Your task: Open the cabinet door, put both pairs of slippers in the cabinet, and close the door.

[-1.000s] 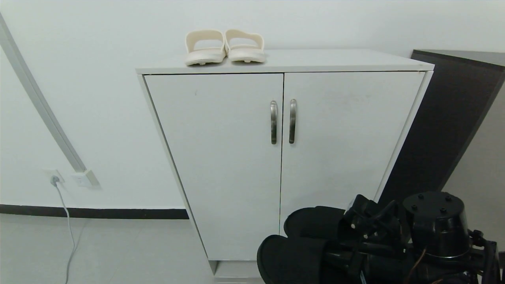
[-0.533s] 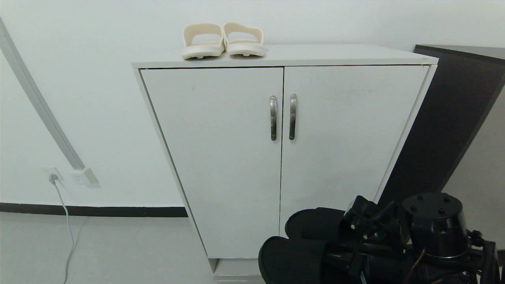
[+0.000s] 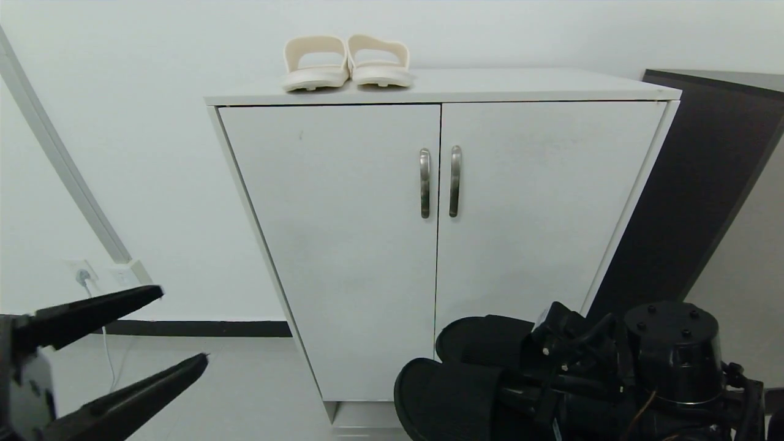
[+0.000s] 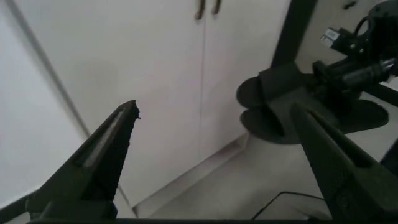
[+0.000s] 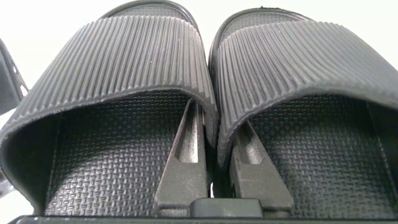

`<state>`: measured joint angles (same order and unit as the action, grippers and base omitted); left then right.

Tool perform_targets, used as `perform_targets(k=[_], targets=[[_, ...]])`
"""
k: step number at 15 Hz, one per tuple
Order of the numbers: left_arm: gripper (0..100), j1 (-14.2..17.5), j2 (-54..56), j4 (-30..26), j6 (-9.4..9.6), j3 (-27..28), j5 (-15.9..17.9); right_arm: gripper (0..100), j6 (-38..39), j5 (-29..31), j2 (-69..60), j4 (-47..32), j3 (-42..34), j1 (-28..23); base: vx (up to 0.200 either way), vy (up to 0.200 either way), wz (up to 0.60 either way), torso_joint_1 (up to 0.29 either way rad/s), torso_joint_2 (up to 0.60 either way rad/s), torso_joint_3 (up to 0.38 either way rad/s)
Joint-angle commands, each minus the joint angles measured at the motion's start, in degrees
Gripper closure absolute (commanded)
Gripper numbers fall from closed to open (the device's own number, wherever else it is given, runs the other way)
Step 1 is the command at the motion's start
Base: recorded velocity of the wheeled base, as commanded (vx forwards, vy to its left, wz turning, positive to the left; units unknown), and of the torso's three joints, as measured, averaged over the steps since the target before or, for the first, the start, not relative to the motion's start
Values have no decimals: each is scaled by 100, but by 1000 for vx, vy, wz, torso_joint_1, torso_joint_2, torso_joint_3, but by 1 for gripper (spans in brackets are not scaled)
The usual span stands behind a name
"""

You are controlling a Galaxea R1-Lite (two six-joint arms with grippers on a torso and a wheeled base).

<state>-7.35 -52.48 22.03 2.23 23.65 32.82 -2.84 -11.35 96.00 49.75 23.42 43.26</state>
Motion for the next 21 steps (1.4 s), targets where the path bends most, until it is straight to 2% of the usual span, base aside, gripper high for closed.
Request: perform_targets(k=[1, 3, 5, 6, 7, 9, 12, 14, 16, 17, 19, 21], targets=[[0, -856, -1704, 741, -30, 685, 85, 100, -15, 1, 112, 131, -145, 7, 0, 0, 0, 0, 0, 0], [0, -1330, -2223, 1067, -276, 1124, -12, 100, -6, 1, 129, 140, -162, 7, 0, 0, 0, 0, 0, 0], [0, -1814, -2759, 1260, -645, 1757, -399, 100, 3, 1, 209, 149, -145, 15, 0, 0, 0, 0, 0, 0], [0, -2007, -3005, 1322, -733, 2074, -566, 100, 3, 1, 235, 149, -162, 15, 0, 0, 0, 0, 0, 0], [0, -2148, -3216, 1339, -742, 2381, -627, 100, 12, 1, 244, 149, -145, 7, 0, 0, 0, 0, 0, 0], [0, -2429, -3620, 1295, -786, 2988, -619, 100, 29, 10, 209, 149, -136, 7, 0, 0, 0, 0, 0, 0], [0, -2833, -4165, 1190, -997, 3770, -592, 100, 223, 1, 244, 149, -101, 7, 0, 0, 0, 0, 0, 0], [0, -3009, -4569, 671, -1049, 4482, -478, 100, 223, 1, 261, 149, -101, 7, 0, 0, 0, 0, 0, 0], [0, -3053, -4798, 539, -1322, 4824, -373, 100, 223, 1, 252, 149, -101, 7, 0, 0, 0, 0, 0, 0], [0, -3053, -4947, 539, -1629, 5044, -320, 100, 223, 1, 252, 149, -101, 7, 0, 0, 0, 0, 0, 0], [0, -3044, -5070, 539, -1761, 5220, -302, 100, 223, 10, 270, 149, -101, 7, 0, 0, 0, 0, 0, 0], [0, -3035, -5167, 495, -1788, 5317, -416, 100, 223, 10, 323, 149, -92, 7, 0, 0, 0, 0, 0, 0]])
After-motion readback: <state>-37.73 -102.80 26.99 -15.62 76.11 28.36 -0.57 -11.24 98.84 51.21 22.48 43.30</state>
